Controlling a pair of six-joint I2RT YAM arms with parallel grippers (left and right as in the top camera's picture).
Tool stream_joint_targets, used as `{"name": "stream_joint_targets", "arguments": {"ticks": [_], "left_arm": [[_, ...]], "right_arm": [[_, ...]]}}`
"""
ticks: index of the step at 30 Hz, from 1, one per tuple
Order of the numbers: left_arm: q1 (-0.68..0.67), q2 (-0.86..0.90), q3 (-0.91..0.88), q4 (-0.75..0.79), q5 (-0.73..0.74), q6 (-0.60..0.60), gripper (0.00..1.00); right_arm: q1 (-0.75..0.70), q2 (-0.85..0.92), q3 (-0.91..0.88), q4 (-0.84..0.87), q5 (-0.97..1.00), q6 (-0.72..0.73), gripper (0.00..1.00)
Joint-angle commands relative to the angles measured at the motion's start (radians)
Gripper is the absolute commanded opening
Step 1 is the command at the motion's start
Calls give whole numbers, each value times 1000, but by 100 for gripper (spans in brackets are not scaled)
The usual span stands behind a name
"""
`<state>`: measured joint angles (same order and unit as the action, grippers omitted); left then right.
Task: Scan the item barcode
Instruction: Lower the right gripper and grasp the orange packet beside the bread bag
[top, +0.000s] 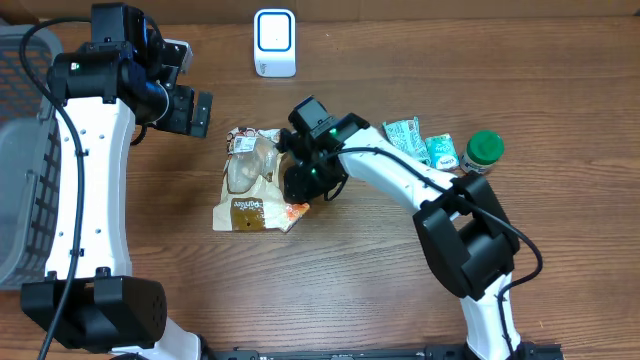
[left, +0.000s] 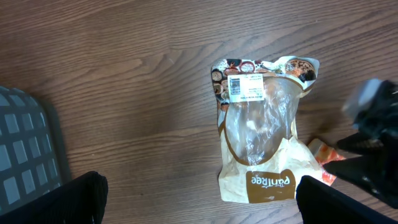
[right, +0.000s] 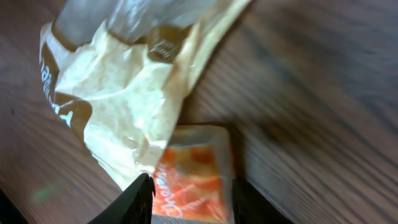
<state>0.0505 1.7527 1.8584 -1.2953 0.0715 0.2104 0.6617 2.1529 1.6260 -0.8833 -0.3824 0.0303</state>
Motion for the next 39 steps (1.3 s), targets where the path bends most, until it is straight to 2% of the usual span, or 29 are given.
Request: {"name": "stream_joint_targets", "arguments": {"ticks": [1, 6, 13, 22, 23, 25, 26, 28, 31, 33, 35, 39], "left_arm": [[2, 0, 9, -2, 7, 11, 100], [2, 0, 9, -2, 7, 11, 99], [2, 0, 9, -2, 7, 11, 100], [2, 0, 9, -2, 7, 11, 100], [2, 0, 9, -2, 7, 11, 100], [2, 0, 9, -2, 7, 11, 100], [2, 0, 9, -2, 6, 11, 100], [2, 0, 9, -2, 7, 11, 100], [2, 0, 9, -2, 7, 11, 100], [2, 0, 9, -2, 7, 11, 100], [2, 0, 9, -2, 7, 11, 99], [2, 0, 9, -2, 7, 11, 100]], "right_arm": [[1, 40, -6, 8, -20, -62, 32], [1, 49, -6, 11, -27, -61, 17], [-1, 49, -6, 22, -17, -48, 4], [-7, 48, 5, 14, 43, 74, 4], [-8, 48, 9, 9, 37, 73, 4], [-7, 48, 11, 6, 8, 43, 31], [-7, 48, 11, 6, -6, 30, 40], [-5, 49, 11, 8, -12, 24, 47], [-5, 56, 10, 15, -11, 18, 47], [-4, 69, 10, 16, -12, 18, 46], [-2, 97, 9, 12, -16, 18, 41], [-1, 98, 10, 10, -15, 18, 18]]}}
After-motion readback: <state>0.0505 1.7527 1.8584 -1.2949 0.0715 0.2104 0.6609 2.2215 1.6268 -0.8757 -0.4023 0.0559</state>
